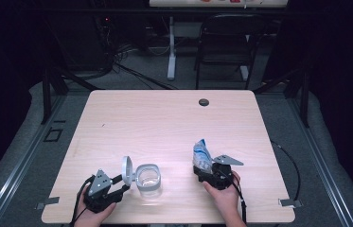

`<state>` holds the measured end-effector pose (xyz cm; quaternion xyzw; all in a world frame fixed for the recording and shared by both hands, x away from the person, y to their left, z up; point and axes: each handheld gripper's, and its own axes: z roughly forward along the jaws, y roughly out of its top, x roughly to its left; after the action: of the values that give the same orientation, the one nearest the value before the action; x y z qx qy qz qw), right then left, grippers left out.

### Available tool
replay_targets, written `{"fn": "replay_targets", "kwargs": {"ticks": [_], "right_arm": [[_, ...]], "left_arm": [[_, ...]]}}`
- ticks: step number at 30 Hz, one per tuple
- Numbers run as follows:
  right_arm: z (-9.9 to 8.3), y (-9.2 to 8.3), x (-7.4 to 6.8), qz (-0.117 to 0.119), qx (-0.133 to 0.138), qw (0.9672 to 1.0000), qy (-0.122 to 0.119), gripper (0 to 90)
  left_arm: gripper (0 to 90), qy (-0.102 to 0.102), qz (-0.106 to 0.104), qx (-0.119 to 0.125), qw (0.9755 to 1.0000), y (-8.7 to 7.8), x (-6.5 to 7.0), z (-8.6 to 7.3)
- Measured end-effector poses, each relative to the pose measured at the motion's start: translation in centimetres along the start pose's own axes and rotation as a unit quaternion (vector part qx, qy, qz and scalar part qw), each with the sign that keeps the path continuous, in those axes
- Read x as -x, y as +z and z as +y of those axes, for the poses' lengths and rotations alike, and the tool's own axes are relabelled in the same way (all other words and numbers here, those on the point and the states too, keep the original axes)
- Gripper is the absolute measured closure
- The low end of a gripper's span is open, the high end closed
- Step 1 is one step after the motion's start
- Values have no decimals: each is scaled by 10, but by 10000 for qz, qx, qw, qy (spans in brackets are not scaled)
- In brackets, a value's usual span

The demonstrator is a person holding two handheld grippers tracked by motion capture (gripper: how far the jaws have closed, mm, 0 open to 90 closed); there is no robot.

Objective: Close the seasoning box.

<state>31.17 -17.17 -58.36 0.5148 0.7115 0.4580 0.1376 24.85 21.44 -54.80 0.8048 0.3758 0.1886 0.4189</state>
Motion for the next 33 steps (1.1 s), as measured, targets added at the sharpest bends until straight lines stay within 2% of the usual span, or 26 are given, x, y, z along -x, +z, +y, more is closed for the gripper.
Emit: {"fn": "replay_targets", "kwargs": {"ticks": [3,4,10,14,20,22,24,28,33], "right_arm": [[0,0,0,34,-5,10000,-12,399],[0,-1,0,-4,-68,9999,-102,404],[0,-1,-1,66,-35,9999,-121,411],[2,-3,-1,47,-169,9997,-167,413],[3,-5,-2,137,-196,9994,-251,413],[3,-5,-1,88,-257,9992,-288,413],[3,-6,-2,147,-207,9994,-246,413],[3,-8,-3,69,-297,9989,-352,413],[3,-9,-3,104,-251,9991,-321,413]], "left_arm": [[590,-14,0,2,10000,0,0,0],[591,-15,-2,6,10000,0,0,0],[591,-13,34,18,10000,0,0,0],[592,-18,44,30,10000,1,0,-1],[591,-42,-12,45,10000,1,0,-1],[591,-39,-12,45,10000,1,0,-1],[591,-34,-13,40,10000,1,-1,-1],[591,-35,-13,42,10000,1,-1,-1],[592,-41,-12,45,10000,1,0,-2]]}}
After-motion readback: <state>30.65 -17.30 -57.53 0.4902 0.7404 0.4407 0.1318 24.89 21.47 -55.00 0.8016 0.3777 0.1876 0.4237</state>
